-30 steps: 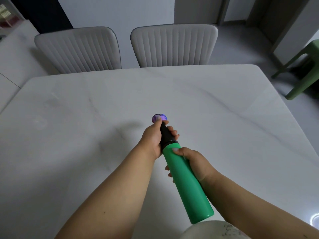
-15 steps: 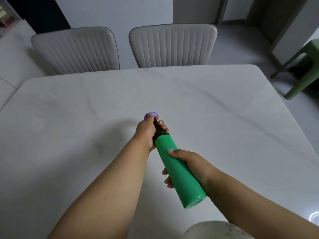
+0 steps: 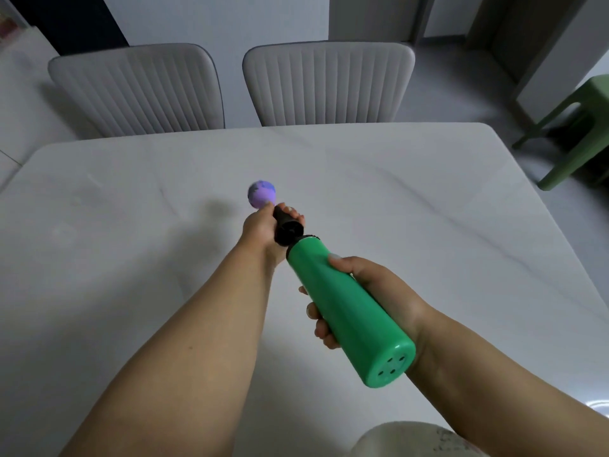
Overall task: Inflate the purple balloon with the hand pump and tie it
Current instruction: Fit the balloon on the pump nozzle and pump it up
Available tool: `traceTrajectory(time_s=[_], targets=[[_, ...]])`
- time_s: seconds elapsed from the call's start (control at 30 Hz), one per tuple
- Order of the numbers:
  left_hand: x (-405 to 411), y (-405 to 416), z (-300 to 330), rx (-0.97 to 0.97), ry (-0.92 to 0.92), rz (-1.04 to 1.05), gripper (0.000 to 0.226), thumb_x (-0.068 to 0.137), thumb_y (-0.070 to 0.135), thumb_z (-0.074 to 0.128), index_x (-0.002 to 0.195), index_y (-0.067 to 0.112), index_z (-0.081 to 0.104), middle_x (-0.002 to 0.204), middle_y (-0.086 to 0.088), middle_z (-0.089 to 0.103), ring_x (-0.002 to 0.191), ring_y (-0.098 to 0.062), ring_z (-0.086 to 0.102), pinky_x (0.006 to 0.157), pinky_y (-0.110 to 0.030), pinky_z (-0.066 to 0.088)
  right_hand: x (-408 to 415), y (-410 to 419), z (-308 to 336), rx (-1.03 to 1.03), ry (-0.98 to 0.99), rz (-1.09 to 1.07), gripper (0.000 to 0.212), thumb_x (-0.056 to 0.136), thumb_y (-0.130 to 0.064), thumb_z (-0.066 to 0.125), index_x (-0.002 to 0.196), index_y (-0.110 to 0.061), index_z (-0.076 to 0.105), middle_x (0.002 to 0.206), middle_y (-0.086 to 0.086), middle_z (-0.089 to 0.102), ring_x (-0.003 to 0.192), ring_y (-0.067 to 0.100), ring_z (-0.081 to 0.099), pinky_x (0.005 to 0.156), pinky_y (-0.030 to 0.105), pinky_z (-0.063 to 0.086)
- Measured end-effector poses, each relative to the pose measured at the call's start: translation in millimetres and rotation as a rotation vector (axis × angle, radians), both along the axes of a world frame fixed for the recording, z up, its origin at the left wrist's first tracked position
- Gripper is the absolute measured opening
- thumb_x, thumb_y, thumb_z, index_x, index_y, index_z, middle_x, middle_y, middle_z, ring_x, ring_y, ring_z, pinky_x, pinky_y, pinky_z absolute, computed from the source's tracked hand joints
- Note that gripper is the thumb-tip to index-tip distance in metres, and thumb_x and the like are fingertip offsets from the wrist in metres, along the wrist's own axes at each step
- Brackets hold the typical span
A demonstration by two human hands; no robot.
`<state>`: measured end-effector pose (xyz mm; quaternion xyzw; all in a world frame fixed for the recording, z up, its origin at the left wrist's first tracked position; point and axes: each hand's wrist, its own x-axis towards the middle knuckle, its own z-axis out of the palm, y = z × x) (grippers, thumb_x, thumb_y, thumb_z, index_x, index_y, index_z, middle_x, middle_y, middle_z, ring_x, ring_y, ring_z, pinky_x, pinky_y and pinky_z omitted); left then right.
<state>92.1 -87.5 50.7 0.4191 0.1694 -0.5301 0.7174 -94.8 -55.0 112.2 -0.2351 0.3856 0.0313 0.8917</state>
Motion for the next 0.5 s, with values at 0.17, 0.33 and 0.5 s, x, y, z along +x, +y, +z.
traceTrajectory(time_s=[0.17,0.33,0.5], targets=[[-10.4,-7.2,12.3,-0.085,-0.024,-0.073,0.044,0.104,0.029,0.028,0.066,0.01,0.04,0.054,-0.002,0.041,0.052,-0.016,0.038,0.044,-0.014,0.044,25.2,-20.7,6.4,-0.085,0.02,-0.04,0.044,0.088,-0.039,0.051,0.102,0.002,0.056,0.066,0.017,0.062,0.044,0.028,0.063,0.045,0.026,0.053],[5.3,-6.3,16.6,-0.063,-0.052,-0.059,0.045,0.104,0.028,0.026,0.066,0.011,0.039,0.042,0.0,0.043,0.035,-0.014,0.042,0.043,-0.012,0.039,24.9,-10.0,3.5,-0.096,0.0,-0.036,0.049,0.087,-0.04,0.054,0.113,0.002,0.053,0.067,0.017,0.063,0.046,0.029,0.064,0.045,0.027,0.052],[11.0,-5.7,22.5,-0.082,-0.042,-0.037,0.042,0.103,0.023,0.025,0.064,0.012,0.037,0.039,0.0,0.042,0.03,-0.013,0.042,0.04,-0.01,0.037,17.0,-5.3,9.0,-0.071,-0.037,0.014,0.048,0.086,-0.04,0.053,0.109,0.002,0.054,0.065,0.016,0.064,0.045,0.029,0.064,0.044,0.026,0.052]])
